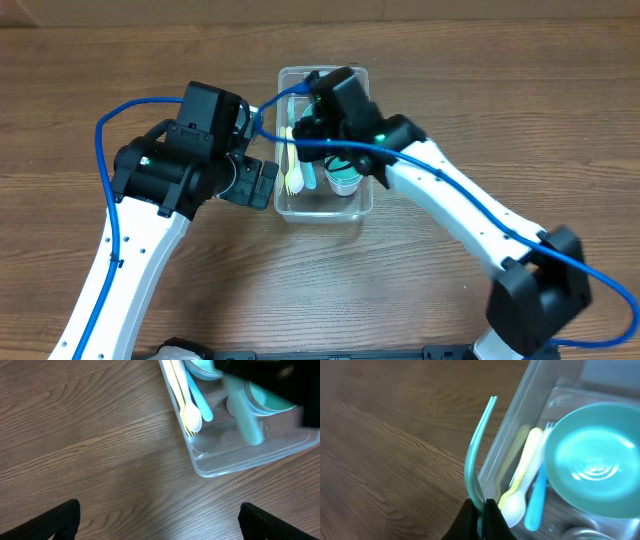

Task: Pack container
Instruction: 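Carry the light-blue fork into the container and release it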

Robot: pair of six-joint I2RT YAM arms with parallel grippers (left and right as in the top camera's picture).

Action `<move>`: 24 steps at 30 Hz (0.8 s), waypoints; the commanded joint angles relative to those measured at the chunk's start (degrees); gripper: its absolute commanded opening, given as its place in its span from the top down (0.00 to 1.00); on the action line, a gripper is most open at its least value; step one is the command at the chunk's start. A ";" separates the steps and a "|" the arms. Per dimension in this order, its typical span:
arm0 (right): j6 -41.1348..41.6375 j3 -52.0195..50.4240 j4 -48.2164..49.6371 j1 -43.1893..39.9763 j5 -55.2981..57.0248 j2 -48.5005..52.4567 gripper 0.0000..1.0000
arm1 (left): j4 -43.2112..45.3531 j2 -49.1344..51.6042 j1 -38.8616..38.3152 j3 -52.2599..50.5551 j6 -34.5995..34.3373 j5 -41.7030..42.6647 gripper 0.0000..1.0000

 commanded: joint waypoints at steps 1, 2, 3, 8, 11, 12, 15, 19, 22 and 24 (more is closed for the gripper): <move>2.36 0.44 1.25 0.68 -0.81 2.82 0.96 | 0.07 0.20 0.24 -0.13 0.94 0.96 0.00; 2.64 0.31 1.60 0.68 -0.81 3.45 0.96 | 0.07 0.20 0.24 -0.15 0.94 0.96 0.00; 3.63 0.26 1.73 0.68 -0.61 3.89 0.96 | 0.07 0.20 0.24 -0.13 0.94 0.96 0.00; 3.61 0.28 2.58 0.68 0.85 4.50 0.53 | 0.07 0.20 0.24 -0.15 0.94 0.96 0.00; 3.61 1.01 2.71 0.04 0.81 4.28 0.47 | 0.07 0.20 0.24 -0.13 0.94 0.96 0.00; 3.61 1.49 2.49 -0.13 0.81 4.04 0.47 | 0.09 0.20 0.24 -0.15 0.94 0.96 0.00; 3.61 5.62 -1.20 -2.19 0.83 1.25 0.47 | 0.07 0.20 0.24 -0.15 0.94 0.96 0.00; 3.61 7.19 -5.33 -10.27 0.81 -5.88 0.46 | 0.09 0.20 0.24 -0.13 0.94 0.96 0.00; 3.32 7.19 -12.15 -17.77 0.90 -13.79 0.46 | 0.07 0.20 0.24 -0.15 0.94 0.96 0.00; 0.57 7.19 -19.65 -21.27 1.75 -18.99 0.46 | 0.07 0.20 0.24 -0.13 0.94 0.96 0.00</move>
